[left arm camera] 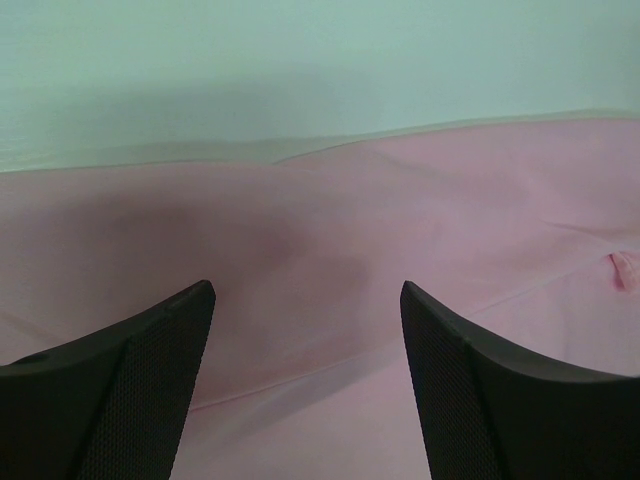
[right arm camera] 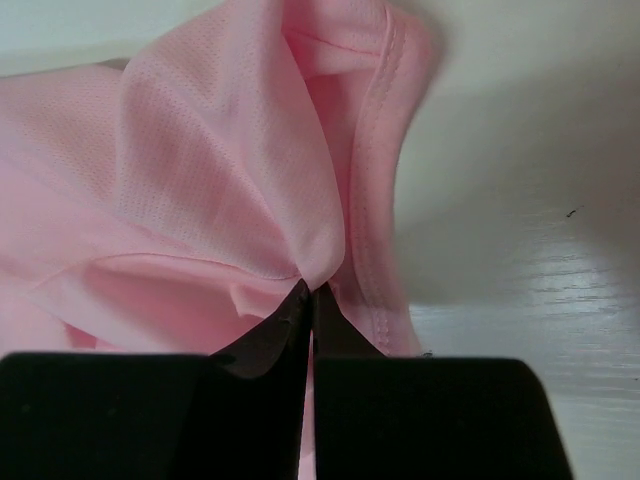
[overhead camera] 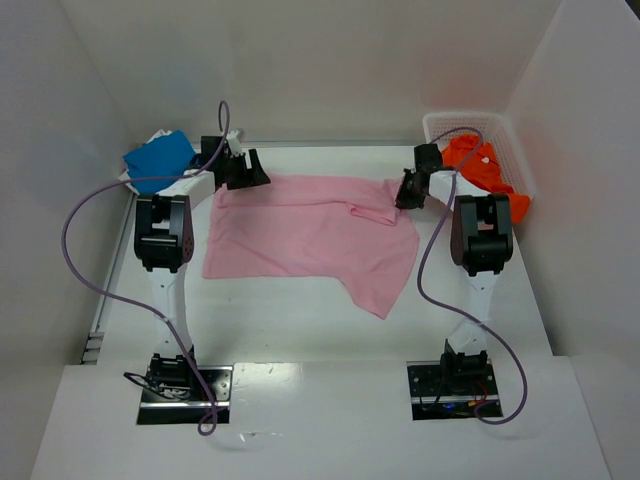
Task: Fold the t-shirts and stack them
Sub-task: Fold the flattened tshirt in 1/3 of the way
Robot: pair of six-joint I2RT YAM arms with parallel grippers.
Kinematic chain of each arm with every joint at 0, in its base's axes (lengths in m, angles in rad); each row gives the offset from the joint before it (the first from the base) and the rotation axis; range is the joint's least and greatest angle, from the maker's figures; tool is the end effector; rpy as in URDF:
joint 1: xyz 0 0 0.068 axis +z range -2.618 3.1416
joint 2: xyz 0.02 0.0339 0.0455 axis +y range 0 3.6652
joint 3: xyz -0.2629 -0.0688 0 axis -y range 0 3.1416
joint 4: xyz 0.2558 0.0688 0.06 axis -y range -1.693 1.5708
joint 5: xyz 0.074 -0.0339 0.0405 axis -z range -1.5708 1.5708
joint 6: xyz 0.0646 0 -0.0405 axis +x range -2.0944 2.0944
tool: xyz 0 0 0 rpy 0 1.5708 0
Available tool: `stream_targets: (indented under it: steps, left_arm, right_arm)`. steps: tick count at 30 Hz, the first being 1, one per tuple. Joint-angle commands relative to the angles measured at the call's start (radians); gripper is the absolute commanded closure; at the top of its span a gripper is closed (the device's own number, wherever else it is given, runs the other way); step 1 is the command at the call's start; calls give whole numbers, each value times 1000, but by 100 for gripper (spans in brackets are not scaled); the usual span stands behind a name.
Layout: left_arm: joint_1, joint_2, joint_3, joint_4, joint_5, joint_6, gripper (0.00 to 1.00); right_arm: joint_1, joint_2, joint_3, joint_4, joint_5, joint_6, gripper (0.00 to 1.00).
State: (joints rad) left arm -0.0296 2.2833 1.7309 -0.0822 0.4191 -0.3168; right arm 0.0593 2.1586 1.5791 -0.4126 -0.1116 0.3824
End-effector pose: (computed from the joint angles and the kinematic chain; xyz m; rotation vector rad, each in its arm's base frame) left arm 0.5472 -0.0425 0.1504 -0.0809 2.2167 -0.6542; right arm 0.4870 0.0361 0.1267 0.3732 2.5570 0.3093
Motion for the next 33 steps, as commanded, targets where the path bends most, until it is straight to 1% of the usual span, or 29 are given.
stream_targets:
  steps: [1,3,5,6,8,12,15,16,19,21,22,23,26,29,30,32,33]
  left_arm:
    - [3,35,44,-20,-20,-13,17]
    - [3,35,44,-21,-20,-13,17]
    - [3,35,44,-21,-29,-13,17]
    - [3,35,44,-21,-29,-13,17]
    - [3,35,44,-21,-29,-13,17]
    - [3,35,44,-39,-29,-13,17]
    - [3,35,44,-48,-29,-4,17]
    - [3,35,44,-48,-40,-4,17]
    - [3,35,53,-57,-40,7,17]
    - [3,35,53,-57,-49,7,17]
    - [3,35,53,-66,-49,7,17]
    - [3,35,53,-67,-49,7,17]
    - [3,35,62,-67,-49,7,17]
    - [13,45,75,-76,-59,7,17]
    - [13,56,84,-76,-59,7,17]
    - [13,56,84,-76,-59,7,17]
    - [13,56,84,-76,-59,7,17]
  right_arm:
    - [-6,-54,-34,-11,7,13,97]
    - [-6,-54,-34,-11,16,13,97]
    - [-15,-54,-34,-11,27,13,93]
    - [-15,-54,-22,-11,27,13,91]
    - [-15,-63,2,-11,38,13,91]
    - [-24,-63,94,-22,107,4,90]
    - [-24,-52,165,-43,122,-7,83]
    - [-24,-40,182,-54,148,-16,81]
    - [-24,-31,216,-63,148,-16,76]
    - [-24,-31,225,-54,138,-16,74]
    - [-24,-31,235,-54,126,-16,70]
    - [-24,-31,236,-54,112,-16,70]
    - [-24,-31,236,-26,69,-7,65]
    - [-24,-11,255,-26,53,-7,61]
    - [-24,-2,266,-43,29,-7,61]
    - [-24,9,266,-52,4,-7,59]
    - [-24,-6,225,-52,-16,3,58]
